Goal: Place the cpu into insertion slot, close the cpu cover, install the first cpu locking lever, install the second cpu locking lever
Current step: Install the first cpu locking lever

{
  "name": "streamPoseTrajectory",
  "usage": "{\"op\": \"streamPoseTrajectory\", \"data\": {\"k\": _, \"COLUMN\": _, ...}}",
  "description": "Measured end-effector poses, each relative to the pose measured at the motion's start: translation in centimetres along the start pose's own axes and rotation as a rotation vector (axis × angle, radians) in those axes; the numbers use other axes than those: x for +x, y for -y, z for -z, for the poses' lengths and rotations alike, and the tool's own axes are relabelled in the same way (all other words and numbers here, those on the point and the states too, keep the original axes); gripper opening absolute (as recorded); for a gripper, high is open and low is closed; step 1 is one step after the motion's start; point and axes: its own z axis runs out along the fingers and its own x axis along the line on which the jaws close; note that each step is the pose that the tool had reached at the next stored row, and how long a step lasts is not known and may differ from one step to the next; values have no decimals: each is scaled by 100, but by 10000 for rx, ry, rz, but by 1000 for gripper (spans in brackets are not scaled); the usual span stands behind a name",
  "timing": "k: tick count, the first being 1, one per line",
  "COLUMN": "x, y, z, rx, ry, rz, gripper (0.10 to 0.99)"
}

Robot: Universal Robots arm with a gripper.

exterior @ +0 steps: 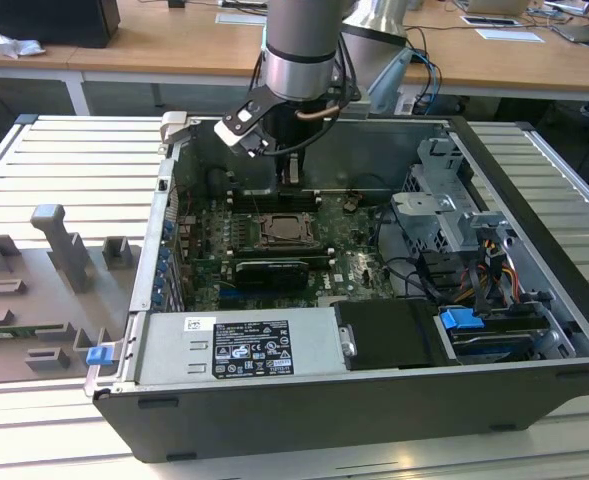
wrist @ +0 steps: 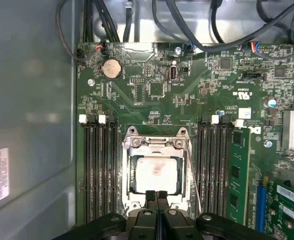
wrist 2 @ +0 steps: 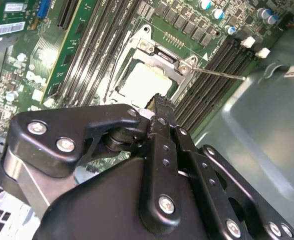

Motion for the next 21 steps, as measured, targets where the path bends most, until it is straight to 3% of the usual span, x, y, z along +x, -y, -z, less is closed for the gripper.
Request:
{"op": "streamPoseTrajectory", "data": {"k": 1, "x": 1, "y": 0, "z": 42, "rx": -69, "ry": 19, "rz": 3, "gripper": 106}}
{"op": "streamPoseTrajectory", "data": {"k": 2, "x": 2, "y": 15, "z": 47, "rx": -470, "ry": 25, "rz": 18, "gripper": 106}}
{"op": "streamPoseTrajectory", "data": {"k": 4, "x": 2, "y": 31, "z": 47, "rx": -597, "ry": 27, "rz": 34, "gripper": 106}}
{"op": "streamPoseTrajectory", "data": {"k": 6, "x": 0, "y": 42, "z": 47, "rx": -621, "ry": 28, "rz": 86, "gripper": 106}}
{"op": "streamPoseTrajectory", "data": {"k": 16, "x": 0, "y": 43, "z": 45, "rx": -542, "ry": 1, "rz": 2168, "gripper": 106}}
{"op": "streamPoseTrajectory", "data": {"k": 21, "x": 0, "y": 43, "z": 45, "rx": -515, "ry": -7, "rz": 2853, "gripper": 106}}
